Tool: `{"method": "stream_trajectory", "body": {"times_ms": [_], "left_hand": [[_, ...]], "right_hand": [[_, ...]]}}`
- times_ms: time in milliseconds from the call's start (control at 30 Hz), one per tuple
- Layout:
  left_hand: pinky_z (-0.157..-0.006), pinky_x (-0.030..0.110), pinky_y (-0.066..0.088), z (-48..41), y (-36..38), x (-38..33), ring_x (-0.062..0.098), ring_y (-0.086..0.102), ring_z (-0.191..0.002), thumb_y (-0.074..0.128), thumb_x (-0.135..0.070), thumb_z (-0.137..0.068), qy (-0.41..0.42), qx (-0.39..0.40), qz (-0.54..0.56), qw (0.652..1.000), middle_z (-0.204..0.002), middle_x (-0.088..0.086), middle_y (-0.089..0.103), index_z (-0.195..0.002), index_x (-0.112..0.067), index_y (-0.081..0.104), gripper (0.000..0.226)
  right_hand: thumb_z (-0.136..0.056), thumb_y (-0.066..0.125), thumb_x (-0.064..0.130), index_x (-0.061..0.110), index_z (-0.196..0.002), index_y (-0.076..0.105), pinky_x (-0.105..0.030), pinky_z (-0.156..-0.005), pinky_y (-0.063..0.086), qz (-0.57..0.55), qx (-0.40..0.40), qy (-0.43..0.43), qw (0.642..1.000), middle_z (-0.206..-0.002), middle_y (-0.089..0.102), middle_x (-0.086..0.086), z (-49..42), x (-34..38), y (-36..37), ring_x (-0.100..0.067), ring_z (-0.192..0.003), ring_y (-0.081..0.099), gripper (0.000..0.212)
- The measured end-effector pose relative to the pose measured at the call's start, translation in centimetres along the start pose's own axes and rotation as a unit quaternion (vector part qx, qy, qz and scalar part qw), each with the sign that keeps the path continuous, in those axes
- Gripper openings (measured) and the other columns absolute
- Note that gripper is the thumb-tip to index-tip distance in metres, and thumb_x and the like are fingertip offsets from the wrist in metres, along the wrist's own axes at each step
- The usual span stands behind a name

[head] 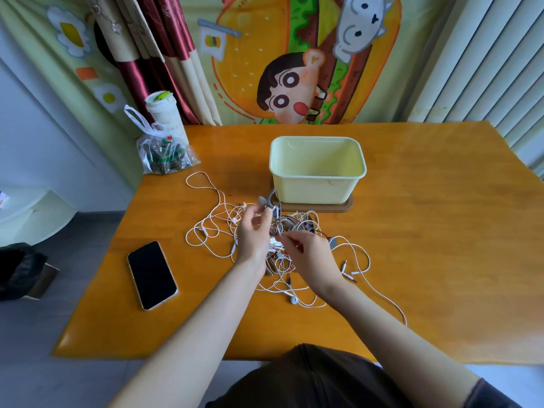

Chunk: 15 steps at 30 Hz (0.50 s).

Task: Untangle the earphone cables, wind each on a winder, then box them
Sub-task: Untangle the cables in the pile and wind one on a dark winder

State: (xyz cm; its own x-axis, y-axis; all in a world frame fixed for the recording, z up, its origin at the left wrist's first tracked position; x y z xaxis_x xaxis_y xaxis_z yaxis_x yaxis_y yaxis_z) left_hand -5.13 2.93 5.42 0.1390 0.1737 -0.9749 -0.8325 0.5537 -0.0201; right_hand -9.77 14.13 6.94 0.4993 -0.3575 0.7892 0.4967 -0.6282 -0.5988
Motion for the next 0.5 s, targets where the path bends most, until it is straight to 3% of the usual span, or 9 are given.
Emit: {"method": "stream_trajectory", "body": {"times_ms": [100,233,367,500], "left_hand": [[-0.064,0.013,0.043,-0.1,-0.4,-0.1,0.011,0.056,-0.081,0.054,-0.018,-0.096,0.1,0.027,-0.119,0.987,-0.089,0.0,0.061,-0.099,-0.015,0.06,0.008],[-0.061,0.006,0.04,-0.1,-0.2,0.1,0.013,0.055,-0.083,0.056,-0.015,-0.095,0.146,0.076,-0.197,0.966,-0.094,0.005,0.061,-0.101,-0.01,0.062,0.01],[-0.066,0.013,0.044,0.1,-0.3,0.5,0.015,0.057,-0.087,0.057,-0.013,-0.093,0.153,0.102,-0.241,0.953,-0.097,0.004,0.06,-0.105,-0.01,0.062,0.013],[-0.068,0.011,0.044,1.1,-0.1,0.7,0.009,0.055,-0.081,0.053,-0.015,-0.095,0.123,0.172,-0.194,0.958,-0.085,-0.006,0.058,-0.105,-0.012,0.06,0.012]], "right_hand": [[-0.095,0.054,0.02,0.009,-0.093,0.071,-0.011,-0.055,0.037,0.024,-0.013,-0.022,0.999,-0.073,0.058,0.007,-0.5,0.7,-1.1,-0.002,-0.059,0.05,0.021],[-0.093,0.057,0.018,0.007,-0.091,0.07,-0.01,-0.058,0.032,0.067,-0.029,-0.021,0.997,-0.08,0.06,0.001,-1.6,0.1,-2.8,-0.006,-0.065,0.047,0.017],[-0.088,0.065,0.024,0.01,-0.086,0.068,-0.023,-0.062,0.043,0.062,-0.054,-0.017,0.996,-0.08,0.06,0.002,-2.5,-0.3,-4.3,-0.014,-0.071,0.054,0.014],[-0.087,0.066,0.025,0.01,-0.084,0.068,-0.023,-0.061,0.043,0.022,-0.062,0.021,0.998,-0.075,0.062,0.001,-3.3,-1.1,-5.1,-0.015,-0.069,0.056,0.015]]}}
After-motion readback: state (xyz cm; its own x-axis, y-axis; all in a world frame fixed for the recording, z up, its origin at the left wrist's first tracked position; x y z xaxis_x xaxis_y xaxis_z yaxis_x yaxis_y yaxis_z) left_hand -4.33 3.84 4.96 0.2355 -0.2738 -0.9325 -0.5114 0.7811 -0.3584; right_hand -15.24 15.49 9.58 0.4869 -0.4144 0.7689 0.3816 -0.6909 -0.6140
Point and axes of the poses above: each hand's wrist, its own z-axis away from the middle knuckle, its own y-axis out of the palm, x = y × z, the point moved 5 cm from there along -z, towards the middle knuckle
